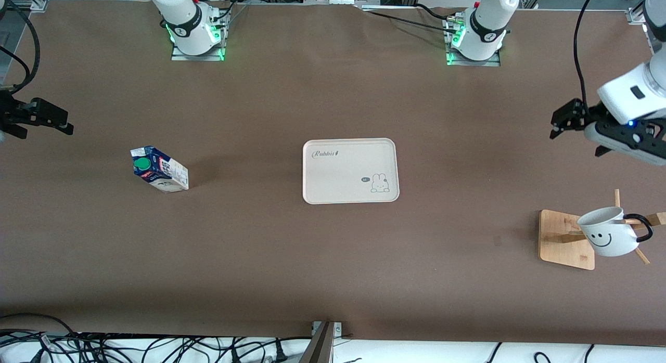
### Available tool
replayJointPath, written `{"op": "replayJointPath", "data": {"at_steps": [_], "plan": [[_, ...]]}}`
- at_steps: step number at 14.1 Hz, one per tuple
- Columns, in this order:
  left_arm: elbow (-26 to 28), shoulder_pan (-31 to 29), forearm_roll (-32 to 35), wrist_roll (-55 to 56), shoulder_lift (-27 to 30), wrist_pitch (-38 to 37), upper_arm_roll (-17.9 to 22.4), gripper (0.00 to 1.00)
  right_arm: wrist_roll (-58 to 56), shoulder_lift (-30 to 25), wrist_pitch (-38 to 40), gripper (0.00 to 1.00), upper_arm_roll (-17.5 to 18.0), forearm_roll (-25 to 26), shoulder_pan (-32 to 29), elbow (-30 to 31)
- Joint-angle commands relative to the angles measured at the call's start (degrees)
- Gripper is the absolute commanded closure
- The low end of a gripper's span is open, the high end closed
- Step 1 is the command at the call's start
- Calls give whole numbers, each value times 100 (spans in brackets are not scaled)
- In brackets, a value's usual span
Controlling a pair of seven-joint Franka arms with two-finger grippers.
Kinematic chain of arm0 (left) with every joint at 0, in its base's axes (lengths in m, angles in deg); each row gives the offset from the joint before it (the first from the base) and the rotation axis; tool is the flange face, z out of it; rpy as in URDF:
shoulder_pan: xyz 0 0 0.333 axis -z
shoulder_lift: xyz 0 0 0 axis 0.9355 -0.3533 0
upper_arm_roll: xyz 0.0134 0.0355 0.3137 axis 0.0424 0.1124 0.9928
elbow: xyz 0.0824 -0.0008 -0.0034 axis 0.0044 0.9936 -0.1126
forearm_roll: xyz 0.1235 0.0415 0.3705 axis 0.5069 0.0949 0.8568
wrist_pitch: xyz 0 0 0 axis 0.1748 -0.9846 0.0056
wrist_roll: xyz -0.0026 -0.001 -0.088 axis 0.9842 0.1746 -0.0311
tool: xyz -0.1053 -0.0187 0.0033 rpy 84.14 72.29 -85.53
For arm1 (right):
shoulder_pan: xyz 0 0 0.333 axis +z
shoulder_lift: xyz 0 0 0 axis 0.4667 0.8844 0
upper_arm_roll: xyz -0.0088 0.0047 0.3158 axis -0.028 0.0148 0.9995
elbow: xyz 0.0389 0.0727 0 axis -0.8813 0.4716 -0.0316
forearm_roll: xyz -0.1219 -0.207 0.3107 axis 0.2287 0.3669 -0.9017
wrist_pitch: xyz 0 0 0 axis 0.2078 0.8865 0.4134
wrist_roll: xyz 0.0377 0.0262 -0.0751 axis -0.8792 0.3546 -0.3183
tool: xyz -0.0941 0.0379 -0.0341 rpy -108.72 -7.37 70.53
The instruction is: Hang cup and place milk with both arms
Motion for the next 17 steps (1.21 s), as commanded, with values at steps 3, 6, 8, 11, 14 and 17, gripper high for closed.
{"op": "replayJointPath", "data": {"at_steps": [3, 6, 8, 11, 14, 17], "plan": [[282, -962, 93, 141, 116, -134, -641, 0, -81, 46, 114, 0, -584, 62, 585, -67], [343, -1061, 93, 334, 116, -143, -713, 0, -90, 11, 131, 0, -584, 97, 708, -59], [291, -1052, 67, 396, 72, -256, -713, 0, -55, 2, 350, 0, -409, 114, 708, -85], [273, -1061, -118, 729, 54, -301, -713, 0, -81, 55, 421, 0, -417, 229, 682, -252], [282, -1061, -354, 1194, 54, -292, -713, 0, -73, 55, 421, 0, -426, 229, 682, -252], [264, -1061, -364, 1372, 63, -283, -705, 0, -46, 55, 561, 0, -434, 220, 673, -252]]}}
